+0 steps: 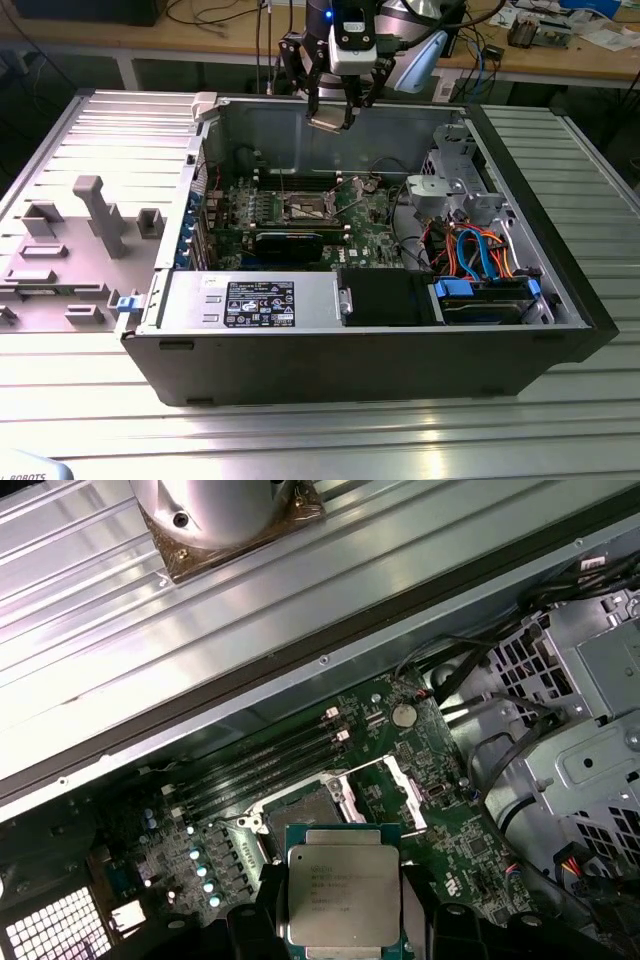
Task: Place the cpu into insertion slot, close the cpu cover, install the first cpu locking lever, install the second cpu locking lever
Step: 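Place the cpu into insertion slot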
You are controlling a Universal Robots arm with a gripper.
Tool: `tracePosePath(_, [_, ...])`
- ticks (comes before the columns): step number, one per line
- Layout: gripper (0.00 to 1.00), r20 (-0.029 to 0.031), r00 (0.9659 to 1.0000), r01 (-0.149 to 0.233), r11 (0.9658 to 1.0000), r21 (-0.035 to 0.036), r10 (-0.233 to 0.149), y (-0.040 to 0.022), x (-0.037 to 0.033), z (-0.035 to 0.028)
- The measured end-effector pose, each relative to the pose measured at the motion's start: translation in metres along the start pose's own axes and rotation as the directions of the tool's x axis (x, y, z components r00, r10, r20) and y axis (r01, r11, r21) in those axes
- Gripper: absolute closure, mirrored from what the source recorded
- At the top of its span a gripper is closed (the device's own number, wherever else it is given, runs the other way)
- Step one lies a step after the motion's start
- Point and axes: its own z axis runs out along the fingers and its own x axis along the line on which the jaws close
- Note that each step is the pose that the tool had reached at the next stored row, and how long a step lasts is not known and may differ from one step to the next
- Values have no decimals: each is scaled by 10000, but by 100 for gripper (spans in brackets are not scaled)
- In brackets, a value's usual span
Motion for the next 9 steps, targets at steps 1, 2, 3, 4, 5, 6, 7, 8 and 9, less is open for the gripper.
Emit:
tracePosePath(1, [46,0,10000,0,10000,0,0,0,0,0])
tracePosePath(2, [46,0,10000,-1,10000,0,1,0,0,0])
tracePosePath(3, [46,0,10000,-1,10000,0,1,0,0,0])
tracePosePath(4, [46,0,10000,-2,10000,0,2,0,0,0])
tracePosePath(5, [46,0,10000,-2,10000,1,2,0,0,0])
tracePosePath(6, [46,0,10000,-2,10000,0,2,0,0,0])
tracePosePath(7, [46,0,10000,-2,10000,1,2,0,0,0])
tracePosePath(8, [46,0,10000,-3,10000,0,3,0,0,1])
tracePosePath(9, [46,0,10000,-3,10000,-1,3,0,0,4])
